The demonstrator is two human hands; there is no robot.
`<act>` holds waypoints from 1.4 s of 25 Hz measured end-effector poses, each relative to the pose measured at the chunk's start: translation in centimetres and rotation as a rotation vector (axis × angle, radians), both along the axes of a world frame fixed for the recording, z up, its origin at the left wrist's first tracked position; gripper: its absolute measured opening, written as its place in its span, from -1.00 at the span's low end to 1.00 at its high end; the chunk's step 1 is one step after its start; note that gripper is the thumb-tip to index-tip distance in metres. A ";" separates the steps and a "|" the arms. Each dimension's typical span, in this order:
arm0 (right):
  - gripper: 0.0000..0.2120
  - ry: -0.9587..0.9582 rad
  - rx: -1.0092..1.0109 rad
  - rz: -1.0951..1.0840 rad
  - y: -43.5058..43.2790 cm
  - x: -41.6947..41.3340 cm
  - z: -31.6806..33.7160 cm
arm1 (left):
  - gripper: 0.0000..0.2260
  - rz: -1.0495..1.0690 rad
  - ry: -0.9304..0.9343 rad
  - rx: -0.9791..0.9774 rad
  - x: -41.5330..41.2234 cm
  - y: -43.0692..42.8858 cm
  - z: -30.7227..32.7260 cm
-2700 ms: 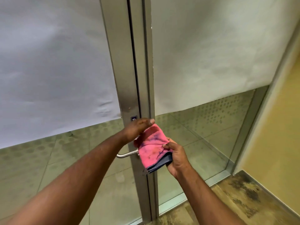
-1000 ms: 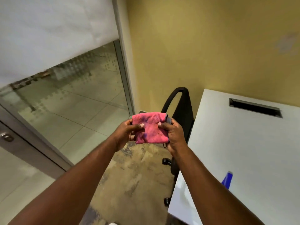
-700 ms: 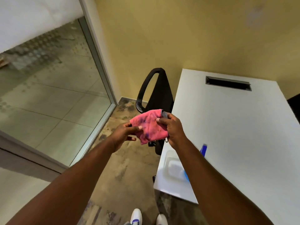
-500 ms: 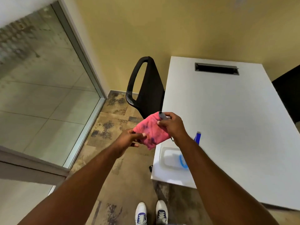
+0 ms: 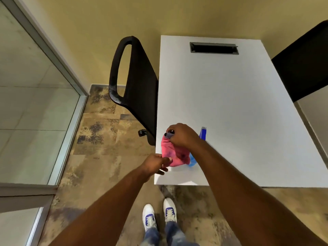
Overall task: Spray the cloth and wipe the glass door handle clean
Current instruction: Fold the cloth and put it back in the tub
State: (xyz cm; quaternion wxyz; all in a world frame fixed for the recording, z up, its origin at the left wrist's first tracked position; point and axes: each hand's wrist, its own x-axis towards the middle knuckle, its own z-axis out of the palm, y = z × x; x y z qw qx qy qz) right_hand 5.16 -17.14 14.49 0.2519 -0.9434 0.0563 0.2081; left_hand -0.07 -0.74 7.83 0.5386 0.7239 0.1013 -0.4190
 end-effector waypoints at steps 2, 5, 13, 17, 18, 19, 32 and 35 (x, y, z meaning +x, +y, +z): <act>-0.70 0.054 -0.091 0.060 0.5 0.4 -0.6 | -0.71 0.002 0.009 0.021 -0.1 -0.9 -0.8; -0.66 0.099 -0.180 0.084 1.5 0.8 -2.3 | -0.79 -0.038 -0.019 0.125 -0.1 -1.5 -1.9; -0.62 0.261 -0.285 0.052 2.3 1.4 -6.8 | -0.62 -0.473 -0.766 0.646 0.4 -0.3 -4.5; -0.58 0.071 -0.399 0.011 2.9 -0.3 -8.1 | -0.65 -0.748 -1.004 0.719 0.7 -0.8 -5.8; -0.59 0.053 -0.375 -0.016 3.0 -0.9 -8.5 | -0.62 -0.813 -0.986 0.738 0.9 -0.9 -6.2; -0.62 0.076 -0.338 -0.036 3.0 -1.6 -8.9 | -0.58 -0.875 -0.961 0.769 1.2 -0.9 -6.5; -0.33 0.009 -0.272 0.119 2.0 -5.3 -11.4 | -0.37 -0.870 -0.927 0.854 2.4 1.7 -5.3; -0.19 -0.020 -0.474 0.287 1.5 -5.4 -10.5 | -0.35 -0.795 -0.946 0.880 2.7 3.6 -3.8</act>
